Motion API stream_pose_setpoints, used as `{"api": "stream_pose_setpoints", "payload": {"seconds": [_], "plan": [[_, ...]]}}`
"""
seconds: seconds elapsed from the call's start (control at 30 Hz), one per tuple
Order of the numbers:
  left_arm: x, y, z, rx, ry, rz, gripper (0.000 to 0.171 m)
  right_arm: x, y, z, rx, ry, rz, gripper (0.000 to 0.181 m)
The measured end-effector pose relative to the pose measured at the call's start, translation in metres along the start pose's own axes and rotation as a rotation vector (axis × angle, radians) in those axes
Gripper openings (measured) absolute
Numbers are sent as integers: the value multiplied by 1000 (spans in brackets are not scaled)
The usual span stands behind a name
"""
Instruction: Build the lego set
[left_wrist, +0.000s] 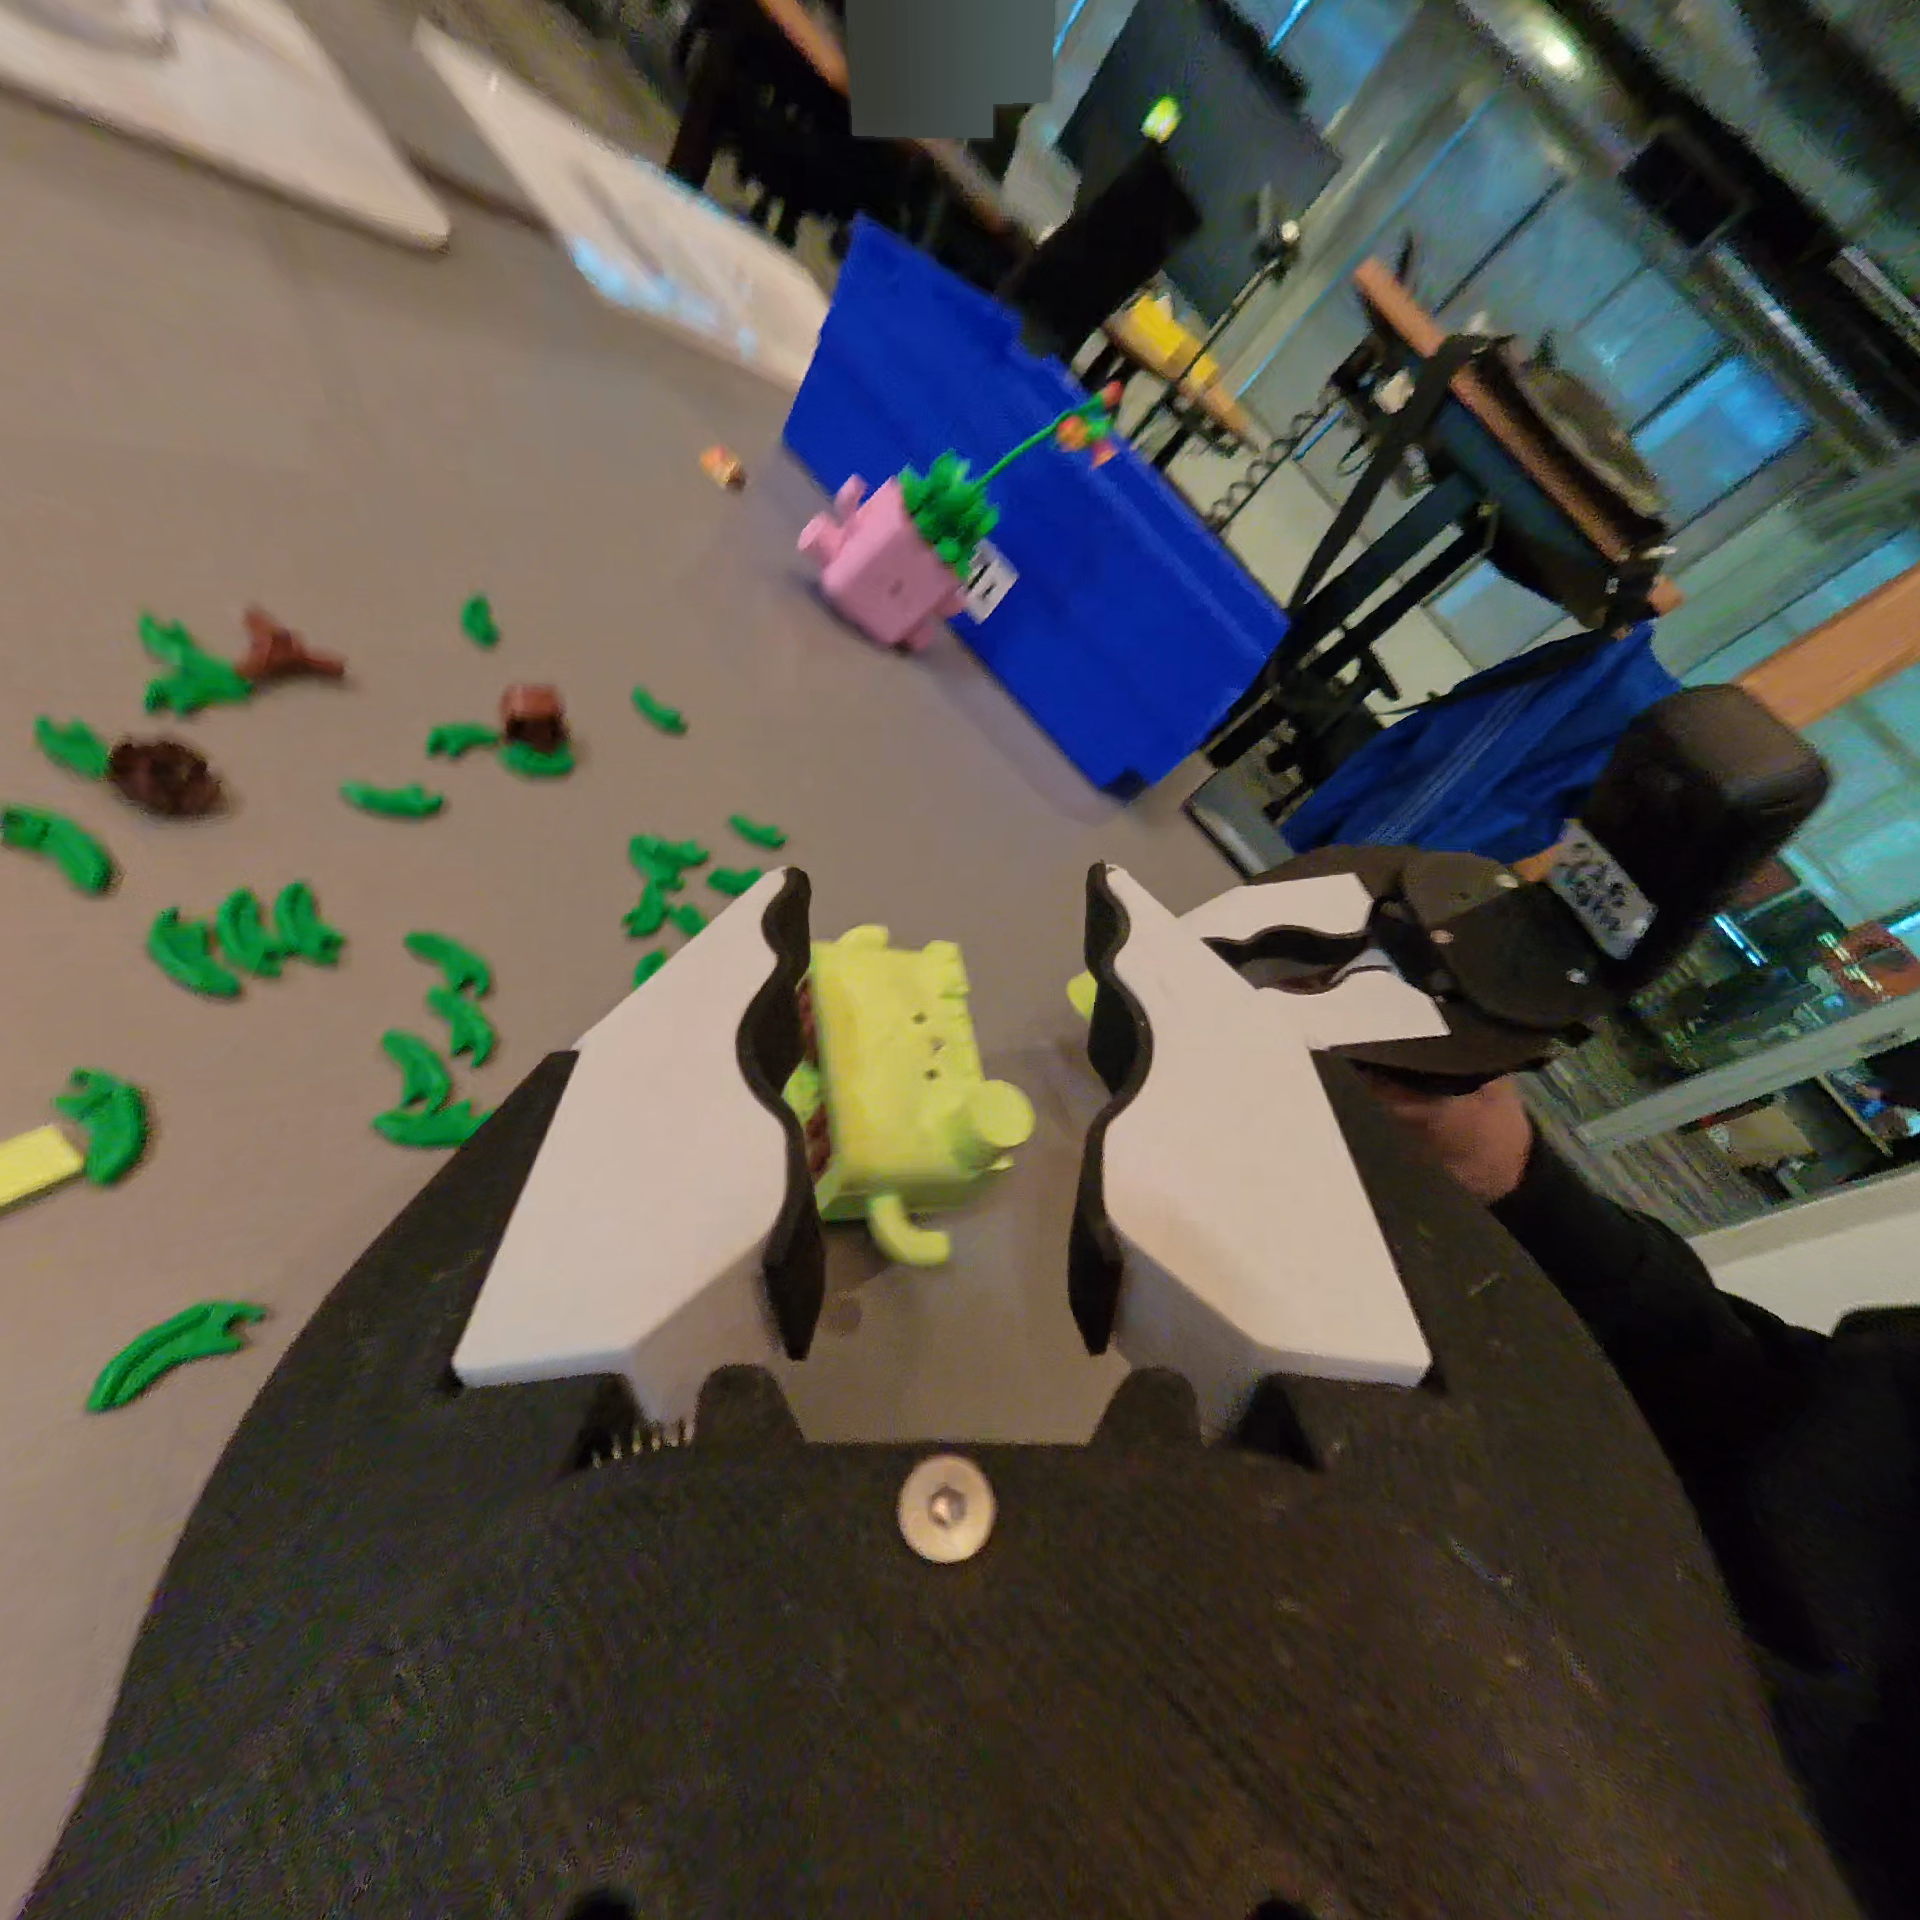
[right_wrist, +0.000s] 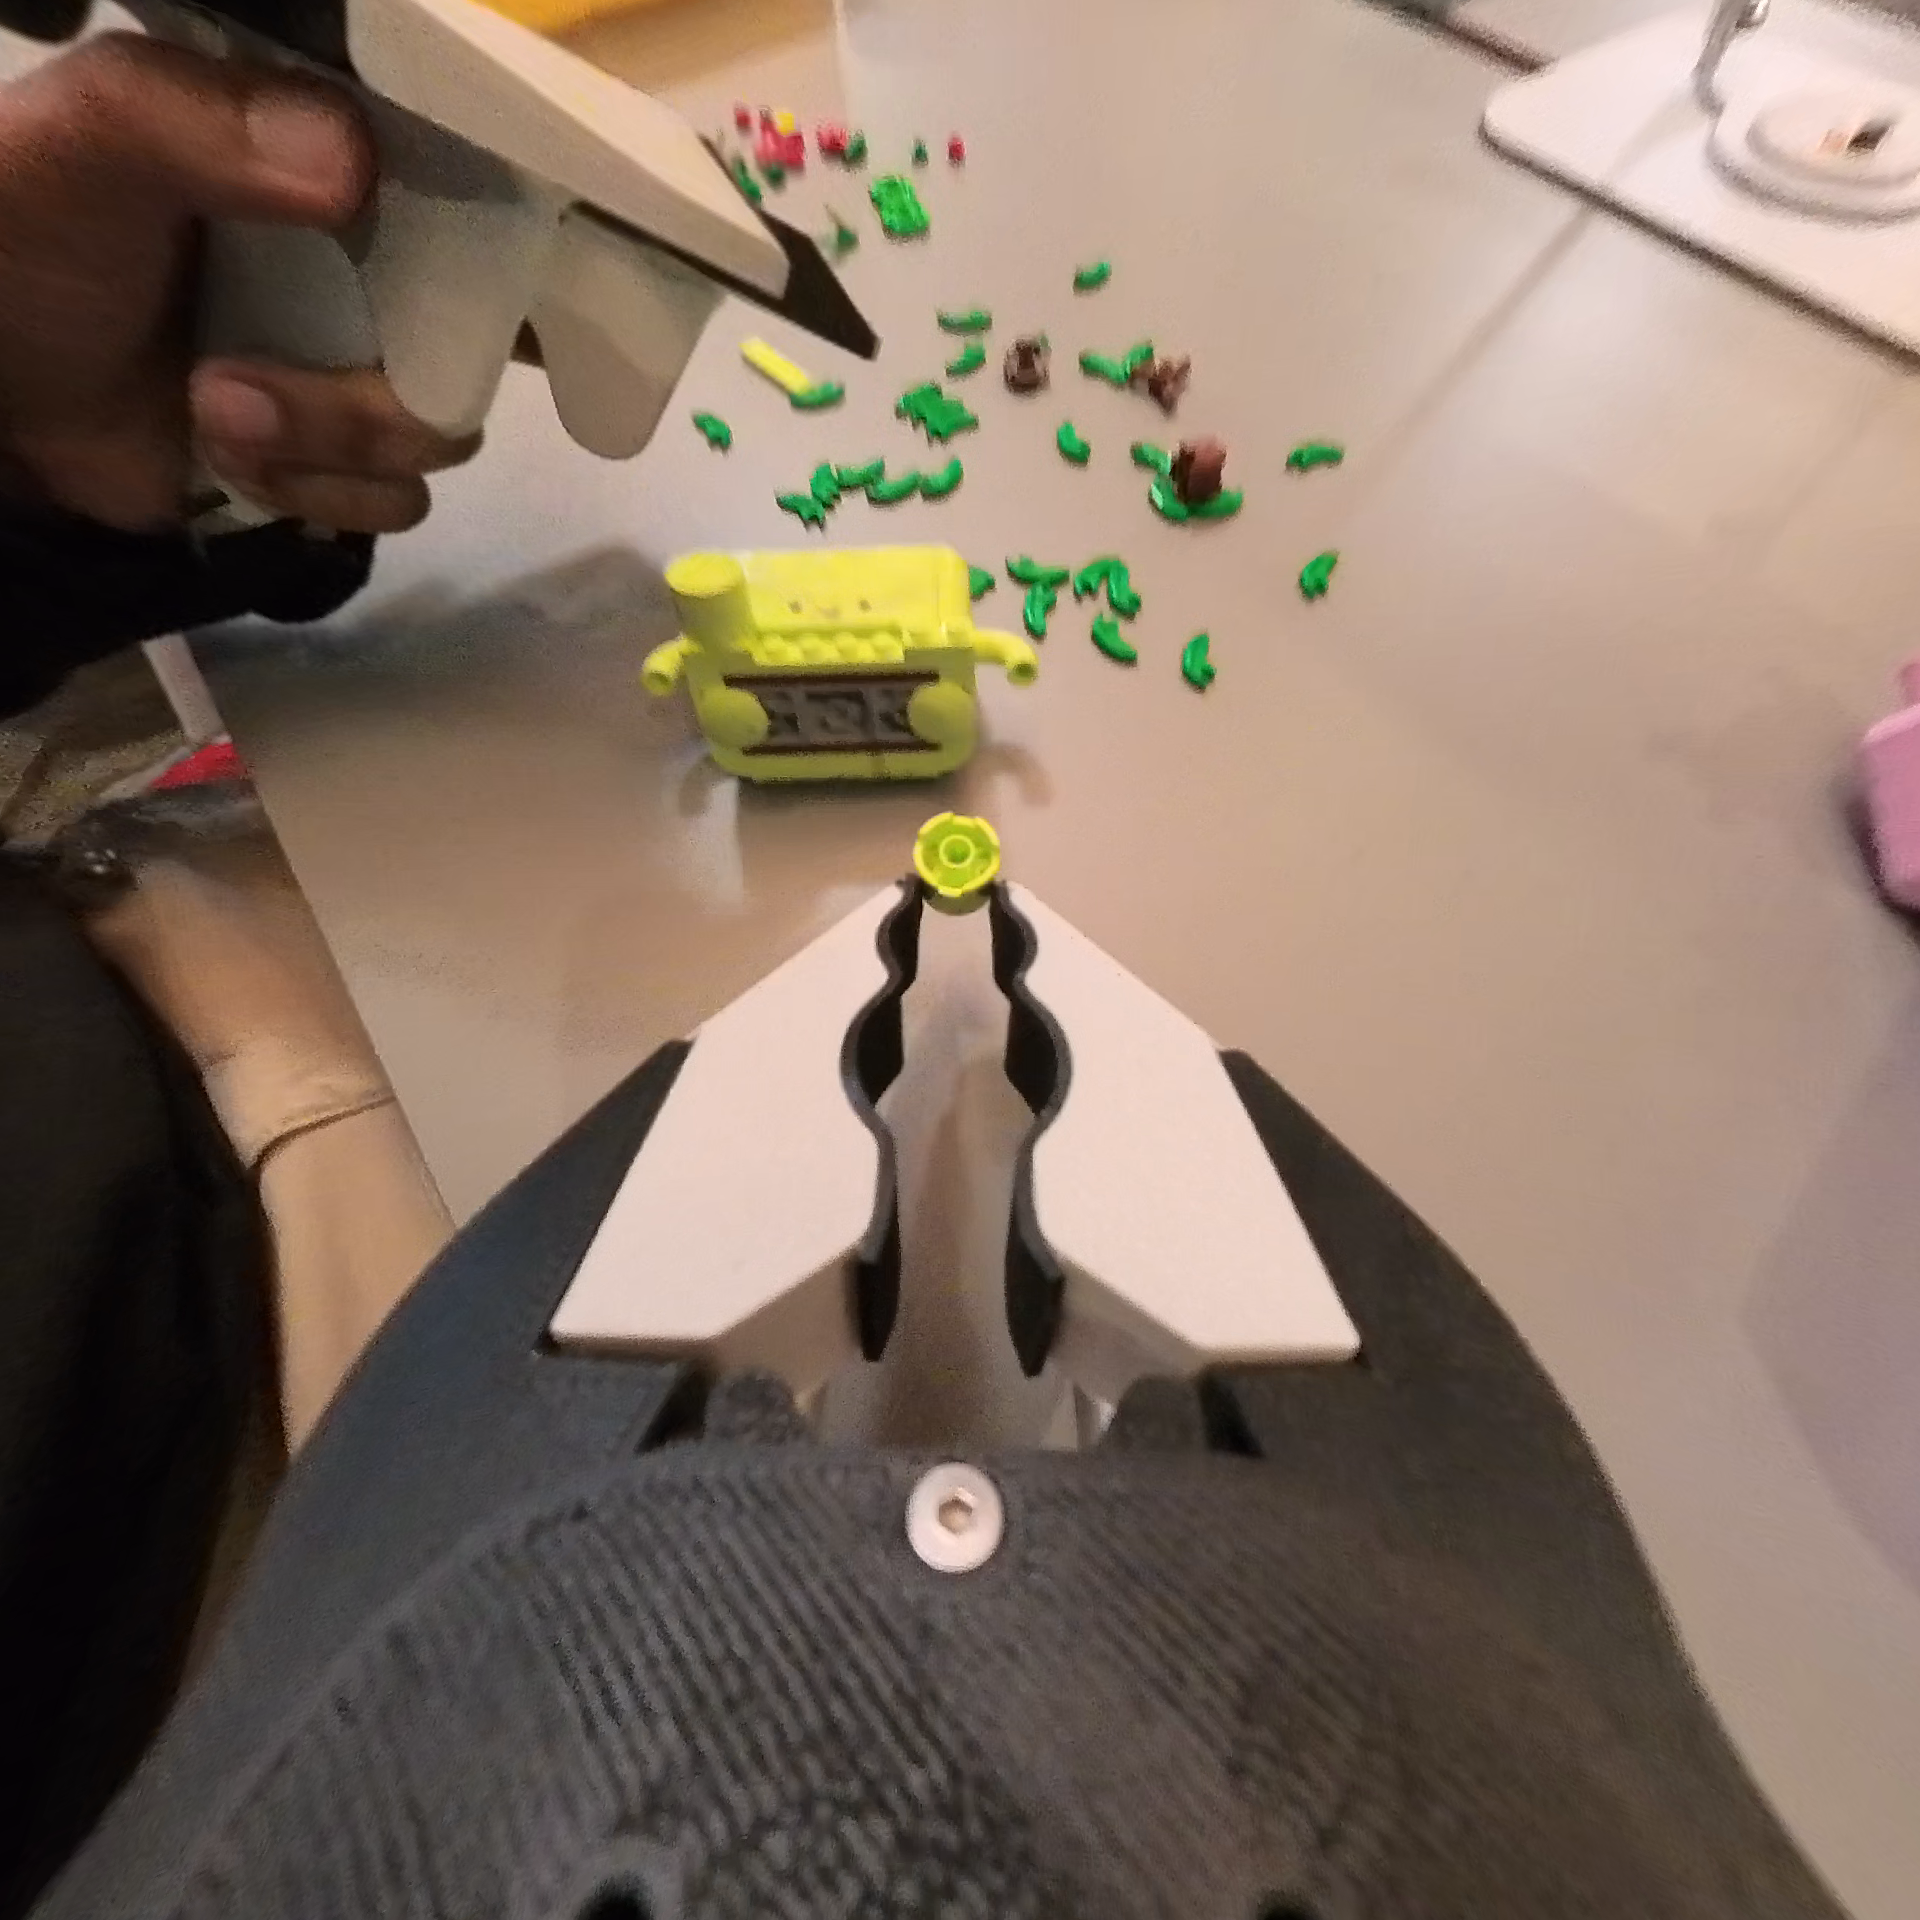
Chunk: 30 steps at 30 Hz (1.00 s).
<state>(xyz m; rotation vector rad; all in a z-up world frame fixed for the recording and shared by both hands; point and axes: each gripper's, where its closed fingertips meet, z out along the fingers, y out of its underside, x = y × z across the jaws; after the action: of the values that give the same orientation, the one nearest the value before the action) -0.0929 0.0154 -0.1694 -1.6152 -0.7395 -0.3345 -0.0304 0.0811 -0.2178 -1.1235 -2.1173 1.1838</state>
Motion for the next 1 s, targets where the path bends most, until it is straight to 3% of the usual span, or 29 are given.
{"api": "stream_pose_setpoints", "payload": {"seconds": [0.07,0.23,0.37,0.47,0.6,0.87,1.0], "plan": [[25,-6,-4,11,53,68,46,-4,-14,-5,58,12,-45,11],[63,25,10,-120,137,146,40,-20,-45,-14,149,51,-188,11],[72,34,13,-122,204,43,39,-34,-50,-11,112,72,-306,11],[68,38,13,-140,180,54,19,-39,-53,-10,97,113,-401,11],[68,35,10,-132,182,40,10,-40,-54,-10,74,169,-497,11],[76,24,4,-78,341,-154,9,-45,-67,-16,185,159,-496,13],[87,11,-4,-45,496,-378,9,-52,-74,-17,248,69,-390,37]]}}
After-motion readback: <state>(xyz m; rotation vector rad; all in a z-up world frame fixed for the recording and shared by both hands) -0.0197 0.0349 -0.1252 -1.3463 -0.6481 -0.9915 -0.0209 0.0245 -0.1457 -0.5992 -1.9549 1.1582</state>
